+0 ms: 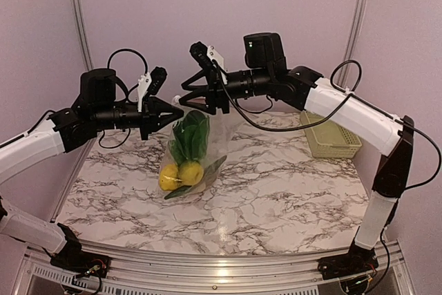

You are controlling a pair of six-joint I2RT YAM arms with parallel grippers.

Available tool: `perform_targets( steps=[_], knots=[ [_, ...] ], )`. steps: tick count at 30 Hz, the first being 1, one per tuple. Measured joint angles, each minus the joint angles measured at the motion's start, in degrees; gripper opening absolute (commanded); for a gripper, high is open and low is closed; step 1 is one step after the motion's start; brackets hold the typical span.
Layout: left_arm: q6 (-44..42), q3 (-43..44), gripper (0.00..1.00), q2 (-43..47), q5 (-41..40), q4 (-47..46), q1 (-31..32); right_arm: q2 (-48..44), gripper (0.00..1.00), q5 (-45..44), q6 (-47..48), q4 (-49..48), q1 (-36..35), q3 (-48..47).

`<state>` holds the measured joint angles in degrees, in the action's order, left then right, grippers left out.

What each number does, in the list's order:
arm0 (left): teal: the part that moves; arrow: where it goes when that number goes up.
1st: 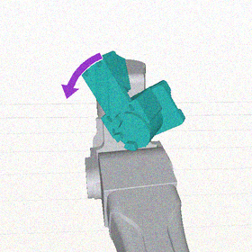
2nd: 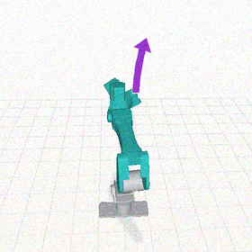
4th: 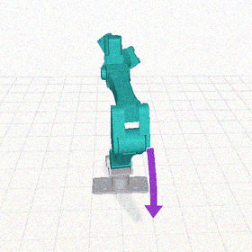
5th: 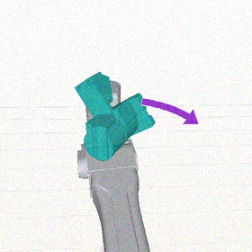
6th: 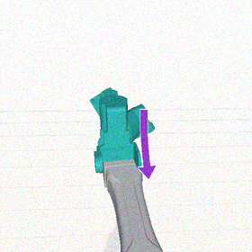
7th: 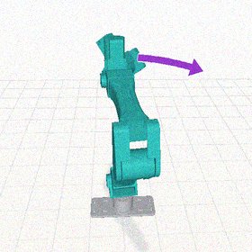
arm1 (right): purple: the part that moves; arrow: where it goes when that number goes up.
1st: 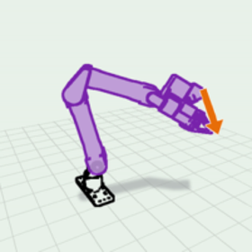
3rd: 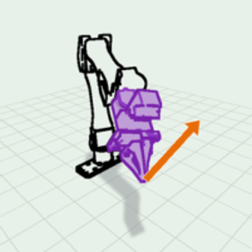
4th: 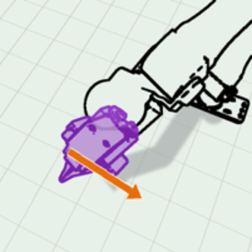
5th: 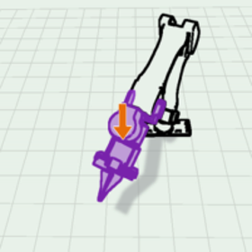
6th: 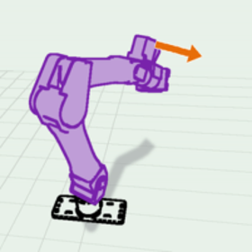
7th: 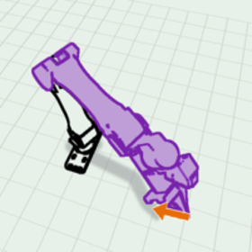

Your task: Open the zip-top bag and remove the fake food

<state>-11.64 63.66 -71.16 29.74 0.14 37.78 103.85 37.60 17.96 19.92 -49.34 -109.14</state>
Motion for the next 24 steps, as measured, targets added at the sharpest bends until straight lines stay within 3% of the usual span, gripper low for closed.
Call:
perform_targets(
  steps=[13,21,24],
  knots=[
    [-0.7,1.9,0.0,-0.3,1.2,1.7,0.0,2.7,0.3,1.9,-1.7,-1.3,-0.3,-0.8],
    [-1.3,1.9,0.0,-0.3,0.8,1.9,-0.1,2.7,0.02,2.4,-2.4,-2.1,-0.3,-0.9],
    [-1.2,1.9,0.0,-0.3,0.2,1.9,-0.6,2.7,0.0,2.1,-2.5,-2.4,-0.3,-0.9]
  ],
)
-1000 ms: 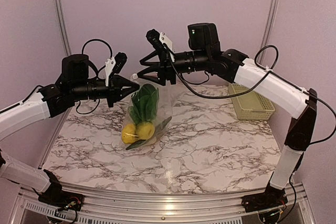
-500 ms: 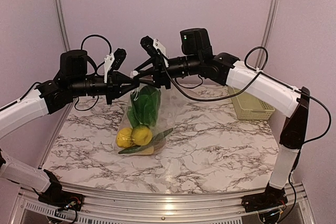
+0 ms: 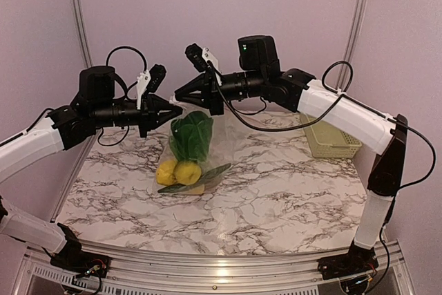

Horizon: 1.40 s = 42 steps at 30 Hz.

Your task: Open the zip-top bag and remove the fake food

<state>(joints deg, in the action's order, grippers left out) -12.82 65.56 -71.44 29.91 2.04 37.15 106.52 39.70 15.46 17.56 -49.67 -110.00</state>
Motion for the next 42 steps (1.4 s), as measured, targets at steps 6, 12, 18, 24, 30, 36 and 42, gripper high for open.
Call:
perform_targets(
  steps=[6,12,18,24,30,36,42],
  knots=[
    [0.5,-0.5,0.0,0.0,-0.5,-0.4,-2.0,-0.2,0.29,-1.5,0.0,-0.4,0.0,0.9],
    [-1.6,0.1,0.0,0.0,0.2,0.3,-1.9,-0.2,0.43,-1.7,-1.9,-0.5,0.5,1.1],
    [-4.4,2.3,0.0,0.0,0.7,2.9,-1.1,-0.2,0.44,-1.4,-3.1,-1.4,0.8,1.1],
    [-6.1,3.3,0.0,-0.1,0.7,3.9,-0.7,0.1,0.3,0.2,-4.7,-2.4,0.9,0.9],
    [-7.1,3.3,0.0,-0.4,-0.2,4.5,-0.7,0.2,0.11,2.5,-6.3,-3.2,1.1,0.9],
    [-7.1,3.3,0.0,-0.4,-1.7,4.7,-0.7,0.3,0.0,3.8,-7.3,-3.9,1.6,0.9],
    [-5.6,2.7,0.0,-0.4,-2.3,3.3,-1.0,0.2,0.0,4.6,-8.2,-4.2,2.8,1.3]
  ],
)
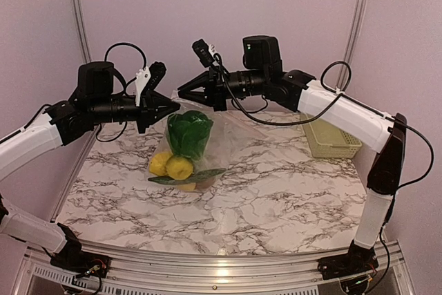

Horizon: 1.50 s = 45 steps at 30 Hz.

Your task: Open the zip-top bag and remove the fake food

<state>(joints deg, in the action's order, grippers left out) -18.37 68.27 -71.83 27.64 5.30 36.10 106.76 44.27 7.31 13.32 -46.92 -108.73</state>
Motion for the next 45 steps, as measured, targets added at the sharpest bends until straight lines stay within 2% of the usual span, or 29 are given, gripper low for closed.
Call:
perform_targets(
  steps=[12,28,37,45],
  knots=[
    [6.5,-3.9,0.0,0.3,0.7,-6.0,-2.6,-1.2,0.0,-2.1,0.6,-2.3,0.2,4.9],
    [13.7,-6.8,0.0,2.4,3.4,-13.6,-7.5,-5.0,0.0,-6.4,2.8,-0.5,3.6,8.5],
    [19.3,-9.4,0.0,4.4,3.4,-17.9,-13.7,-12.3,0.0,-8.7,4.2,1.6,10.3,18.9],
    [19.6,-9.5,0.0,4.3,6.0,-18.3,-15.6,-16.4,0.0,-8.7,6.1,3.8,11.5,26.0]
  ],
)
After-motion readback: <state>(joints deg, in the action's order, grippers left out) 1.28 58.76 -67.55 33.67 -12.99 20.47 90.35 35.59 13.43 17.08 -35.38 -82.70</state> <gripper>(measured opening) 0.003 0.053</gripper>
